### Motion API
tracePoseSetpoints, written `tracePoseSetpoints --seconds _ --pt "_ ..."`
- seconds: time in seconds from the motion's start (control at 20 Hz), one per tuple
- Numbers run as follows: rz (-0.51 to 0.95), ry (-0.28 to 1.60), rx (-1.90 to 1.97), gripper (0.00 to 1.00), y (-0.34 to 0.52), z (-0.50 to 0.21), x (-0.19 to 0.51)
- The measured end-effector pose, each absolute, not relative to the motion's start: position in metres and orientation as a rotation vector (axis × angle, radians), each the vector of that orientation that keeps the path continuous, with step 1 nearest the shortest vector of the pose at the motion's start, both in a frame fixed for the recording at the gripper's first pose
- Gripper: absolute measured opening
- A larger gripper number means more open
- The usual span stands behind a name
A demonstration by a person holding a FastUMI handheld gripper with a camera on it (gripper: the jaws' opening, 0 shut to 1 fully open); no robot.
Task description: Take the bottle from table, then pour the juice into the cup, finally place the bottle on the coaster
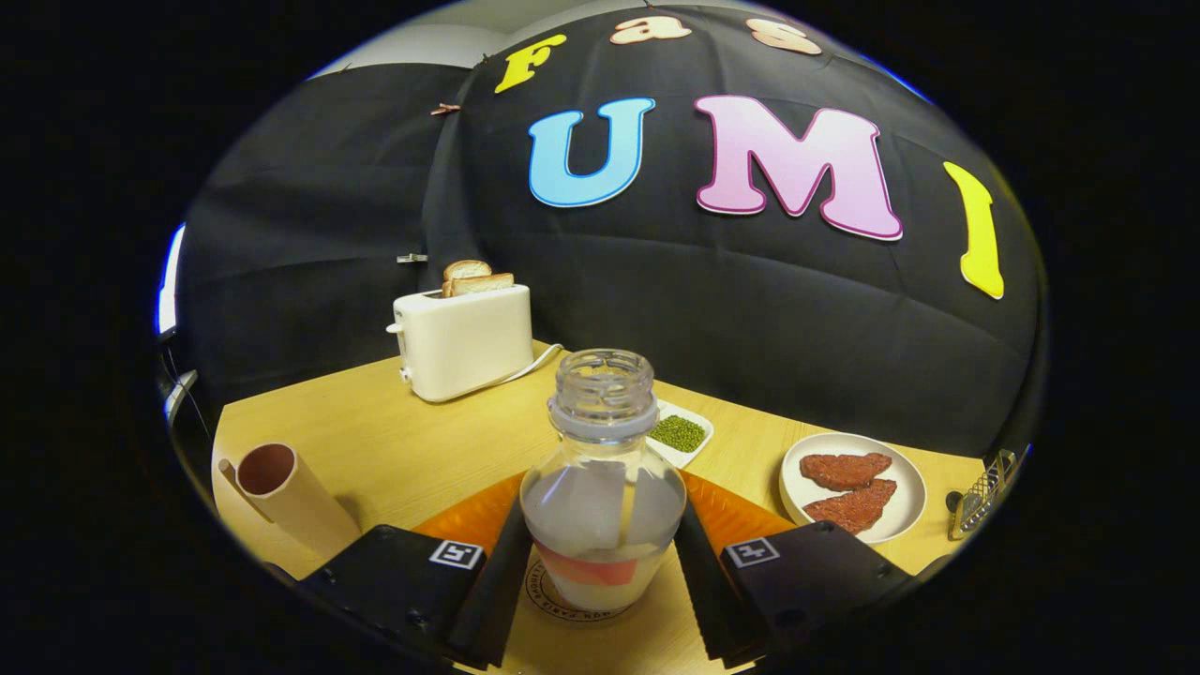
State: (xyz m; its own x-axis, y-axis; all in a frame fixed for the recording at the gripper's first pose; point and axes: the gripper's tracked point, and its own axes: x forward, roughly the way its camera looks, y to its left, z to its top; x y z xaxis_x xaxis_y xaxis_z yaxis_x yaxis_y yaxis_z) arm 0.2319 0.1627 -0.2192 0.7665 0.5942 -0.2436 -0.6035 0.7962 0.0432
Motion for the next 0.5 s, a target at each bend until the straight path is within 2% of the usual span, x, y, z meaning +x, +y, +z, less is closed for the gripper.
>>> tracePoseSetpoints --seconds 0.05,0.15,0.5 --pt "0.654 0.262 -0.012 0.81 0.162 -0.217 0.230" --pt "0.667 0.264 0.012 1.00 0.161 -0.211 0.227" --pt "0.617 0.169 -0.078 0.99 0.136 -0.169 0.206"
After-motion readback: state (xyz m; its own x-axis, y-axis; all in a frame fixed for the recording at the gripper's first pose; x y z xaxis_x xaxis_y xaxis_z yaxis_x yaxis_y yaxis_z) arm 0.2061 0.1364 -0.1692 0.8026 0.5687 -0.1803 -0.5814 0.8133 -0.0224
